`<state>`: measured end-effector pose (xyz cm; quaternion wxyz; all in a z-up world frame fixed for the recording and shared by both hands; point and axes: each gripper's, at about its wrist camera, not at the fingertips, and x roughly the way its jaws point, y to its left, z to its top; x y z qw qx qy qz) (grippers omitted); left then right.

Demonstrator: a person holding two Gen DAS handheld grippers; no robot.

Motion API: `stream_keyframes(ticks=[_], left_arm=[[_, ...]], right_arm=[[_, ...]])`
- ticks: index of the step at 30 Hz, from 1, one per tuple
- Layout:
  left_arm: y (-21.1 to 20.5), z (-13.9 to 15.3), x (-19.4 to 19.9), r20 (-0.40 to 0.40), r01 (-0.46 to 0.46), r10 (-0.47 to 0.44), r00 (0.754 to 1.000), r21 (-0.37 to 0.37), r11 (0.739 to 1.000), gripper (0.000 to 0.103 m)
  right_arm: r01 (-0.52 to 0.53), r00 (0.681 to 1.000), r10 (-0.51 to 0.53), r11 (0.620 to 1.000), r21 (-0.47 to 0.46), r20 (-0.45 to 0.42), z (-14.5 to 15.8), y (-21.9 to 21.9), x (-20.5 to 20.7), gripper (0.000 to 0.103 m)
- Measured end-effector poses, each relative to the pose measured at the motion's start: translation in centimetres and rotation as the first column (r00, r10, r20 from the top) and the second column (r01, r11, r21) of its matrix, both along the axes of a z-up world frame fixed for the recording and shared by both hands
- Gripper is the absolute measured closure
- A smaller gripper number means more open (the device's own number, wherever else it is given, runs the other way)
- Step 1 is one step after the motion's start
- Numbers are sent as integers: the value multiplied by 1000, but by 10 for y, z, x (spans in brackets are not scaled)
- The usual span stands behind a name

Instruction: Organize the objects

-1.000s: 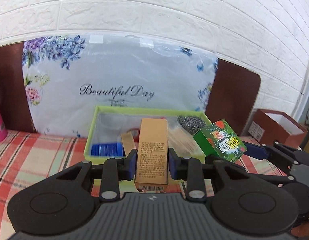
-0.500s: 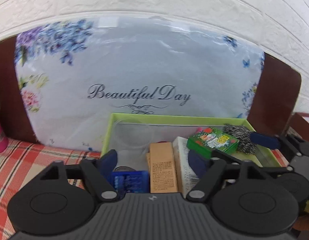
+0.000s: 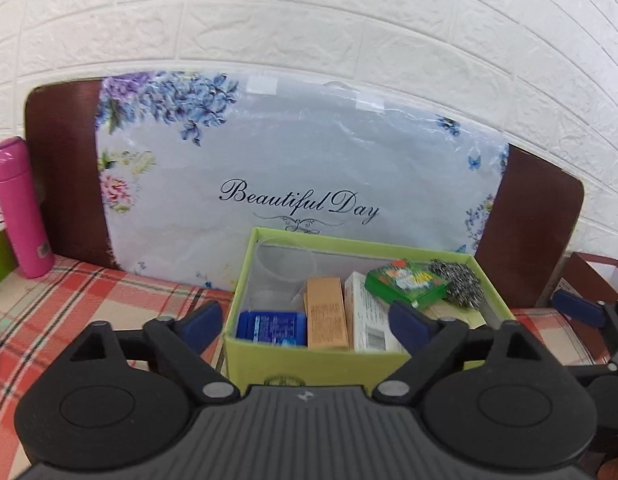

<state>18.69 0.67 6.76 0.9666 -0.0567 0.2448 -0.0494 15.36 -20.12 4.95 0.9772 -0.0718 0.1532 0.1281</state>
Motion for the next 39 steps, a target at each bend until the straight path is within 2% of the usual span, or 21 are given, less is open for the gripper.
stream_keyframes(ticks=[4,7,12,16,24,39], left_arm=[[-9,5,-42,9,24,-24,1000,42,999,5],[-14,2,-69,1,1,-1,1000,62,998,3],[-15,-14,-92,-95,-29,35,995,63,998,3],[-17,-26,-105,-139,-37,51,989,97,995,3],[-21,-41,-127,-182,-28,56,982,152,988,3],[-13,-45,-136,-193,-52,81,978,152,987,3]], right_arm=[[5,999,-3,999,39,-47,8,-11,-38,0],[18,995,-14,999,46,-97,6,-14,-61,0],[63,981,-55,997,38,-186,-11,-16,-91,0],[96,967,-85,995,34,-242,-26,-20,-108,0],[134,955,-116,990,48,-274,-34,-25,-132,0],[155,958,-133,986,68,-255,-25,-28,-144,0]])
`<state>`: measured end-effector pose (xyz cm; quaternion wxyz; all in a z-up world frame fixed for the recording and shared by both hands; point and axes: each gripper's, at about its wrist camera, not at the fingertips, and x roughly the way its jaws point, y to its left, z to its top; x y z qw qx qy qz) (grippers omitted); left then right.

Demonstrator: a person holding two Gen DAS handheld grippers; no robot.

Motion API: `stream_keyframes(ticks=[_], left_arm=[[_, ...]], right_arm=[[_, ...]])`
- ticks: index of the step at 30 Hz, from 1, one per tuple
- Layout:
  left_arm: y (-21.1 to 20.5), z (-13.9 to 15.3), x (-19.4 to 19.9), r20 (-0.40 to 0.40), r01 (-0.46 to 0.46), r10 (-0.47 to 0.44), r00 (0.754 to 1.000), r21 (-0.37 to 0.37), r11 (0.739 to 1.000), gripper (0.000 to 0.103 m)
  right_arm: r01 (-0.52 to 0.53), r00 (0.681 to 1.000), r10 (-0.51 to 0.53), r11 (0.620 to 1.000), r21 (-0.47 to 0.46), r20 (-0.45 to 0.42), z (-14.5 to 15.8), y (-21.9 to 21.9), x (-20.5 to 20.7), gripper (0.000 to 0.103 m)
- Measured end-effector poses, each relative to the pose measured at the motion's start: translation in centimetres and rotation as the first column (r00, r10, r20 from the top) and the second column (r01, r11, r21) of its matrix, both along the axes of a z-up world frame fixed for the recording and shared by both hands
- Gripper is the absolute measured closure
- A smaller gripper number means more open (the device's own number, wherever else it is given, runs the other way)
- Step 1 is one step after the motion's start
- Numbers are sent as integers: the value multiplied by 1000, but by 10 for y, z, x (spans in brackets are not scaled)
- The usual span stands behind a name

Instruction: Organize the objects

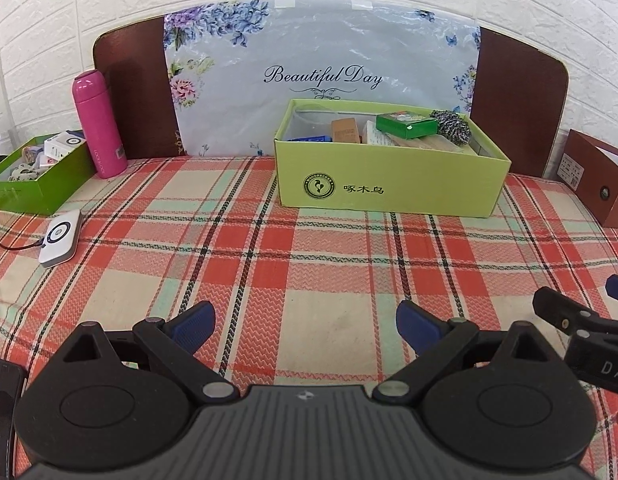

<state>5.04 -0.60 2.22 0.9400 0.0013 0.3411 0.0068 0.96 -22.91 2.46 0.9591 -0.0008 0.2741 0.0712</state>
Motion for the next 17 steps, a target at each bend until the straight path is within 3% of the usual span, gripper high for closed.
stream_keyframes(ticks=[17], left_arm=[[2,-2,0,8,-8,8,1000,1,1000,3]], right_arm=[[-8,1000,8,1000,-4,-27,-8,6,4,0]])
